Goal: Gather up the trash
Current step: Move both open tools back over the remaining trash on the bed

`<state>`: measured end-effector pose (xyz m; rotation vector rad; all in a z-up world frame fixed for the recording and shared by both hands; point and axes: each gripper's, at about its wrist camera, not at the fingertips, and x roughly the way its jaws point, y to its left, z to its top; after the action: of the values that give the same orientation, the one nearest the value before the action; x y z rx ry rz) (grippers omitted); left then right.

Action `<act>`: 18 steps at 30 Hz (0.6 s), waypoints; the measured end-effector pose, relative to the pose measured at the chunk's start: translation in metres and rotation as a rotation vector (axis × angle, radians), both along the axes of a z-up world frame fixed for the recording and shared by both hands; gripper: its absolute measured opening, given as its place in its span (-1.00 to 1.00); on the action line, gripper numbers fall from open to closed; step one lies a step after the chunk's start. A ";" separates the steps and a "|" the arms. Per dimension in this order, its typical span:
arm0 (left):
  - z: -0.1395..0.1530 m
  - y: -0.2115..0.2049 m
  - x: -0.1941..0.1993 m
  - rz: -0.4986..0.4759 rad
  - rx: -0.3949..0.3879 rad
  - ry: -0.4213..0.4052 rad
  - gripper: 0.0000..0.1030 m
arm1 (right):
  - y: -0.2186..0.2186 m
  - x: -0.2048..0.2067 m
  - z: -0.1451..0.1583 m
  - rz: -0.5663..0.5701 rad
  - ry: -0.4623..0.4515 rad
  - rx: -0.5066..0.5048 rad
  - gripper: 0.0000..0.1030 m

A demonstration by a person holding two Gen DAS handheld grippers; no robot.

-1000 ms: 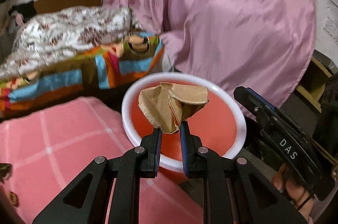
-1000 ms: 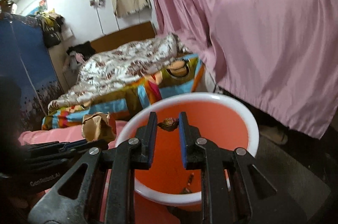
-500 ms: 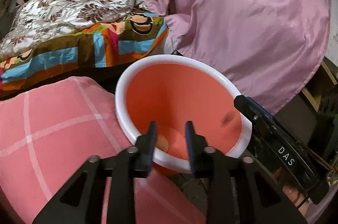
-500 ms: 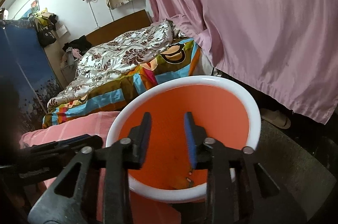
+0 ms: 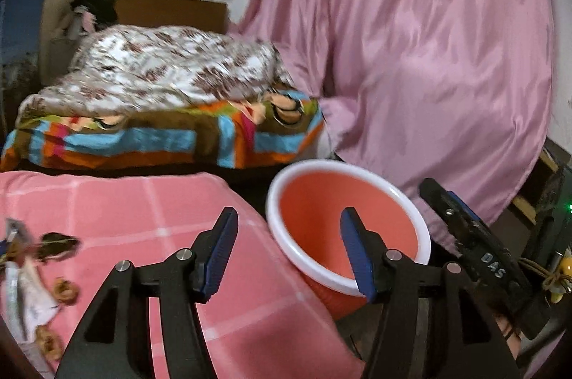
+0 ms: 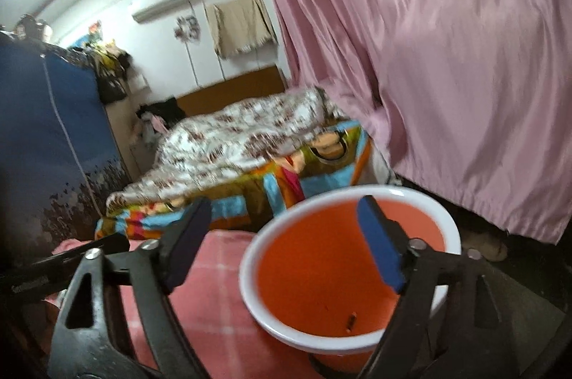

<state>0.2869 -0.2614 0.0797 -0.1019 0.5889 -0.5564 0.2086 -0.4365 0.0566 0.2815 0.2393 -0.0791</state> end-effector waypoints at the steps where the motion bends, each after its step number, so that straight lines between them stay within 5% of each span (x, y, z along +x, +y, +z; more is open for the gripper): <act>1: 0.003 0.005 -0.003 0.014 -0.008 -0.009 0.07 | 0.005 -0.003 0.004 0.005 -0.023 -0.007 0.87; 3: 0.011 0.021 -0.011 0.054 -0.029 -0.037 0.33 | 0.016 -0.010 0.012 0.014 -0.065 -0.023 1.00; 9: 0.032 0.062 -0.041 0.169 -0.042 -0.187 0.88 | 0.045 -0.026 0.027 0.035 -0.174 -0.050 1.00; 18: 0.039 0.119 -0.077 0.326 -0.004 -0.336 0.91 | 0.081 -0.041 0.033 0.085 -0.245 -0.082 1.00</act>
<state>0.2095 -0.1423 0.1188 -0.1032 0.2354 -0.2485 0.1675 -0.3555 0.0896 0.1967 0.0049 0.0301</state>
